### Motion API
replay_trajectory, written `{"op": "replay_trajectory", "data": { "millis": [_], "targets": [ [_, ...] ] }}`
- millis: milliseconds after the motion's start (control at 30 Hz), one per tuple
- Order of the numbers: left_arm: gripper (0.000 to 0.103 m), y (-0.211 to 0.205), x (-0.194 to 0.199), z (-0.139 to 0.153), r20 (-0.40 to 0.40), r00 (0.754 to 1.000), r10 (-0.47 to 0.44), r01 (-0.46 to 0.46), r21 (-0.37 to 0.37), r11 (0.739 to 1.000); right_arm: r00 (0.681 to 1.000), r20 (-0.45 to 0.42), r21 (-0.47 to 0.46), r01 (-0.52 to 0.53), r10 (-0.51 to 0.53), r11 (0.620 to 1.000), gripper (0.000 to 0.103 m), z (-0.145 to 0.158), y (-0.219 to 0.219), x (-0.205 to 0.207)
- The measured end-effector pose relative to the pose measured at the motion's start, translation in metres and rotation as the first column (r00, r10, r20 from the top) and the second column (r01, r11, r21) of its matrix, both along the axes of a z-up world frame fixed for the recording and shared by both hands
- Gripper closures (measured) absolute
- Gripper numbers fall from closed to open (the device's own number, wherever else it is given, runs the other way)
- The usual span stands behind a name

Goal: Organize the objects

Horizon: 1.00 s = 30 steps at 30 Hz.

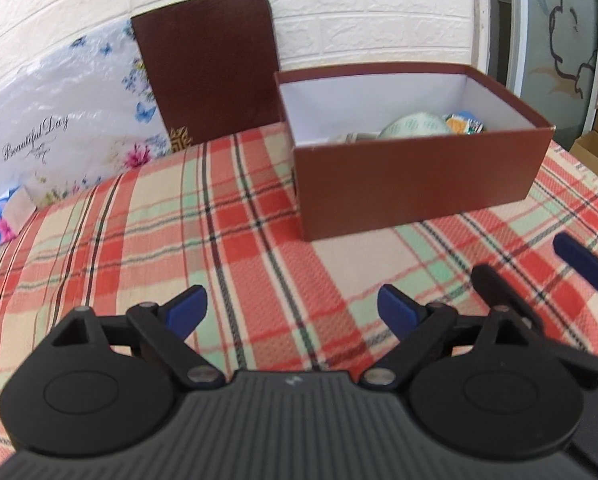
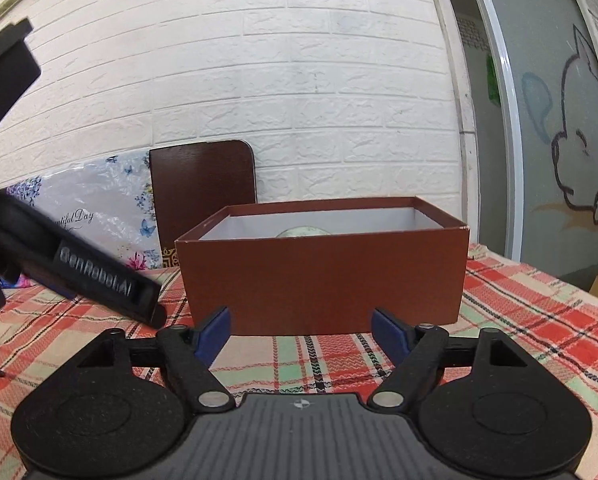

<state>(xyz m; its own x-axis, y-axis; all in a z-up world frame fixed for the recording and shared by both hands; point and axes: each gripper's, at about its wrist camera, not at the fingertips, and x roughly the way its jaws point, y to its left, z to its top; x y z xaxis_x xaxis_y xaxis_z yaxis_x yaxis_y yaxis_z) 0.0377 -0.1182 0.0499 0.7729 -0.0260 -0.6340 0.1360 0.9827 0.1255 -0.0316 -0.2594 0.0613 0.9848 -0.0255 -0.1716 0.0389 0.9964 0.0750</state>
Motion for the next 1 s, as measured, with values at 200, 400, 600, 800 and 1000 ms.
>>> {"op": "replay_trajectory", "data": {
  "millis": [200,400,600,800,1000],
  "targets": [
    [0.007,0.024,-0.009,-0.008,-0.002,0.998,0.069,-0.069,-0.043,0.997,1.0,-0.006,-0.064,-0.023,0.023,0.998,0.019,-0.002,0.011,-0.002],
    [0.007,0.04,-0.016,-0.021,-0.01,0.996,0.094,-0.094,-0.023,0.995,0.999,-0.046,-0.04,0.019,-0.021,0.999,0.019,-0.002,0.005,0.003],
    [0.007,0.051,-0.019,-0.036,-0.009,0.993,0.117,-0.117,-0.001,0.993,0.994,-0.095,0.035,0.048,-0.044,0.998,0.019,-0.006,-0.013,0.009],
    [0.006,0.055,-0.017,-0.051,-0.024,0.993,0.119,-0.118,0.023,0.993,0.986,-0.166,0.054,0.04,-0.03,0.998,0.019,-0.01,-0.015,0.014],
    [0.0,0.062,-0.014,-0.063,-0.017,0.99,0.141,-0.141,0.02,0.99,0.976,-0.217,0.07,0.044,-0.028,0.997,0.019,-0.013,-0.016,0.019]
  ]
}}
